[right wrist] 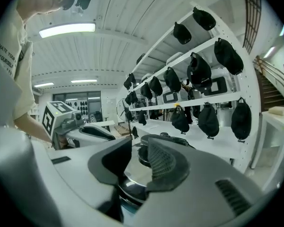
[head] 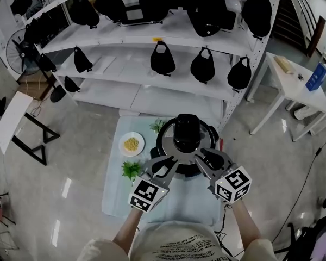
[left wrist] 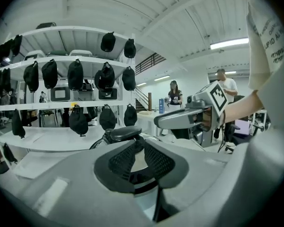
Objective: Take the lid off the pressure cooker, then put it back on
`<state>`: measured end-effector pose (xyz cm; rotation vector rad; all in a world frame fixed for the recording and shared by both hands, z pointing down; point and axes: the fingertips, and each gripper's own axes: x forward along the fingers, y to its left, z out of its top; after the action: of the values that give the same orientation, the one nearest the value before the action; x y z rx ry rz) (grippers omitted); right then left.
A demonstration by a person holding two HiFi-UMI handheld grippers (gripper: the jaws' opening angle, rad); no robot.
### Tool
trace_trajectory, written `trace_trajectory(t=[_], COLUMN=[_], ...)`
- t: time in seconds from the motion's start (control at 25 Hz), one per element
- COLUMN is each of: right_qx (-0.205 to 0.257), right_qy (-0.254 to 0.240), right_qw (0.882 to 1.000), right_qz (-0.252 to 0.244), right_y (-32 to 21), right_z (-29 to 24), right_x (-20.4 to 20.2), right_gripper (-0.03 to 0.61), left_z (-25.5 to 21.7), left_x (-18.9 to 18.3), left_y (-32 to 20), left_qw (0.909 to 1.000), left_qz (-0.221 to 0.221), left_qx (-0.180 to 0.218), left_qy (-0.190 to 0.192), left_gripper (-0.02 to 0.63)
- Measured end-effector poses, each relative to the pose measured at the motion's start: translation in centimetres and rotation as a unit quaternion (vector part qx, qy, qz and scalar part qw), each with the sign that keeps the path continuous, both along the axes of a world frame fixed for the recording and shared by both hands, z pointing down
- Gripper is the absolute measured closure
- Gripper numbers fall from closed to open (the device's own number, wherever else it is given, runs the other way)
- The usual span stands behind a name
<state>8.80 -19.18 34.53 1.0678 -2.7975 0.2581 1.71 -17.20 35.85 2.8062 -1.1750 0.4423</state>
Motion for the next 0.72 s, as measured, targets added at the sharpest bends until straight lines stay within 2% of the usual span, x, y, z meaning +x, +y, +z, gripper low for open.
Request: trace_trajectory(t=[0.28,0.72], right_qx=[0.012,0.026], right_qy=[-0.026,-0.077], right_qw=[1.0,0.996], right_qz=[0.013,0.043], right_y=[2.0,3.6], right_z=[-1.1,-3.3], right_x=[-0.2,1.4], right_gripper=[0.522,0.563], left_z=[-0.7,-3.0], left_x=[-0.8,-2.6], left_y=[1.6,2.5], left_qw=[0.9992,0.9965], left_qz=[-0.032,-0.065], left_qx=[0.007,0.046], left_qy=[0.024,0.026], left_gripper=[0.569,0.584])
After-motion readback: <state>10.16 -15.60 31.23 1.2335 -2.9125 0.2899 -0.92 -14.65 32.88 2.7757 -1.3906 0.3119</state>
